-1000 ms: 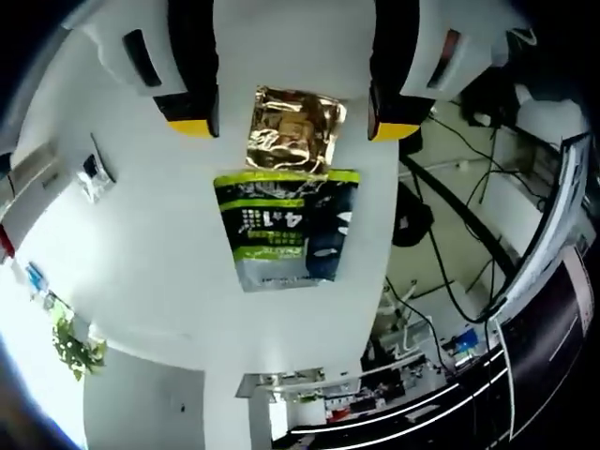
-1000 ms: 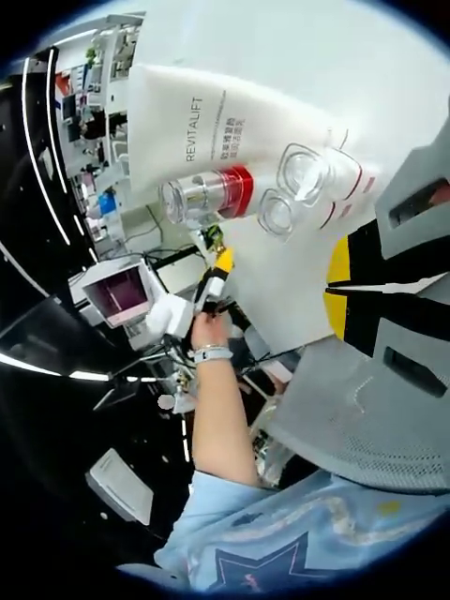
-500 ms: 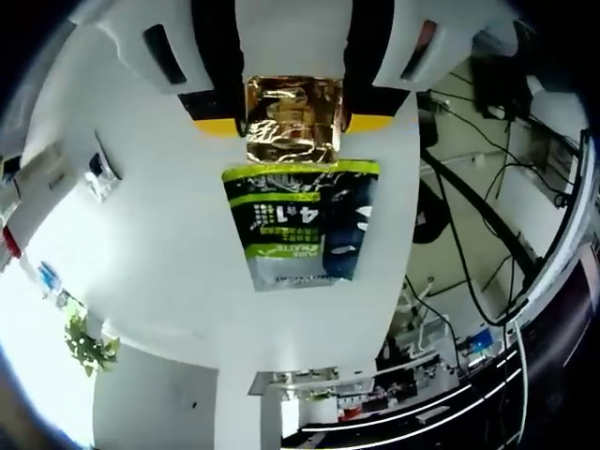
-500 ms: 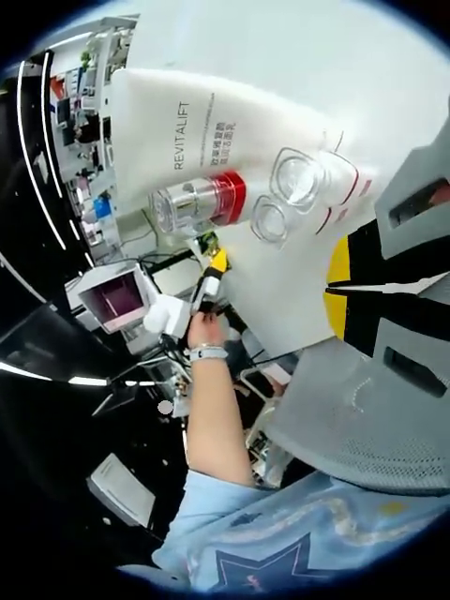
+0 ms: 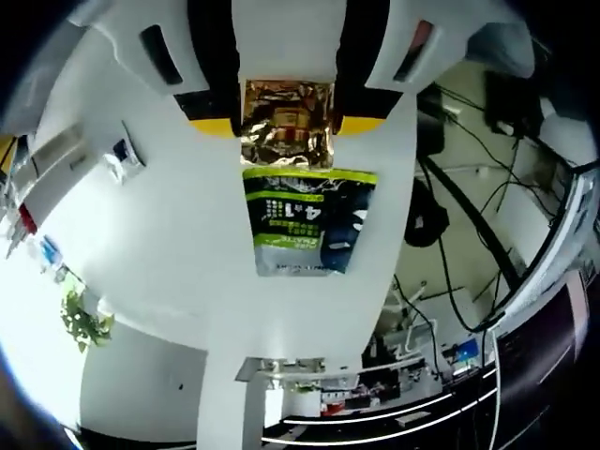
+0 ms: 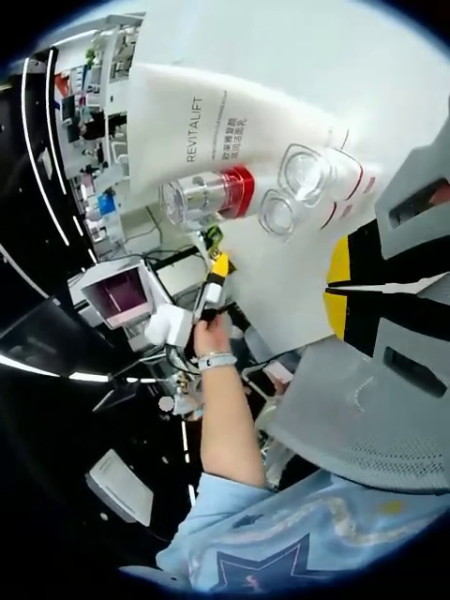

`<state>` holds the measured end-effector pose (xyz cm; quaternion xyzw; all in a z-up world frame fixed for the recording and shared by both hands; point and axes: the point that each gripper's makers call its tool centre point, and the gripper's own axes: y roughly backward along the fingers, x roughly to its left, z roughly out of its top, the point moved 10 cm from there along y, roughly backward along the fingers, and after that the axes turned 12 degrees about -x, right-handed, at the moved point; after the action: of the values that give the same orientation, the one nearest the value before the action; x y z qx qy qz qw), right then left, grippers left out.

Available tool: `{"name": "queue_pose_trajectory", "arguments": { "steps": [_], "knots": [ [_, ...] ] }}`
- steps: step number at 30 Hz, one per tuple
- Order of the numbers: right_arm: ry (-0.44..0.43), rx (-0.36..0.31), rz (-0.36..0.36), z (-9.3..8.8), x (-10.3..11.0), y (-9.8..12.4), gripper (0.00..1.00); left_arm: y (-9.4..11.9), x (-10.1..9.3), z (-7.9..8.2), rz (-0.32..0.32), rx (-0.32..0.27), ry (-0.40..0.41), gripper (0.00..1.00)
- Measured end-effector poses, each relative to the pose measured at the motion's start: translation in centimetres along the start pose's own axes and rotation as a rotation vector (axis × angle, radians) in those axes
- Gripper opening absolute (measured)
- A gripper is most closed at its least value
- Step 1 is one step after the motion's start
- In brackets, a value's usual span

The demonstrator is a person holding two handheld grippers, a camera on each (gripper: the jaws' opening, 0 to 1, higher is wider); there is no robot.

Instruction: Arrange the skincare products in the storage area until every visible bottle or jar stands upright without overlapping.

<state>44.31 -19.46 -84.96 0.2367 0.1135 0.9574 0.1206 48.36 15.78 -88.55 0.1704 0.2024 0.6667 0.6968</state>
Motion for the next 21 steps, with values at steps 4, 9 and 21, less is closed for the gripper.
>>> {"name": "queue_pose_trajectory", "arguments": {
  "steps": [4, 9, 21],
  "knots": [
    [0.004, -0.029, 0.019, 0.4, 0.4, 0.1, 0.00, 1.8, -1.7, 1.0, -0.049, -0.097, 0.033, 0.44],
    [0.002, -0.075, 0.029, 0.8, 0.7, 0.2, 0.00, 4.5, -4.4, 2.4, -0.180, -0.241, 0.123, 0.44],
    [-0.171, -0.415, 0.026, 3.8, 2.1, 1.1, 0.09, 10.3, -11.9, 2.8, -0.389, -0.419, 0.264, 0.44]
  ]
}}
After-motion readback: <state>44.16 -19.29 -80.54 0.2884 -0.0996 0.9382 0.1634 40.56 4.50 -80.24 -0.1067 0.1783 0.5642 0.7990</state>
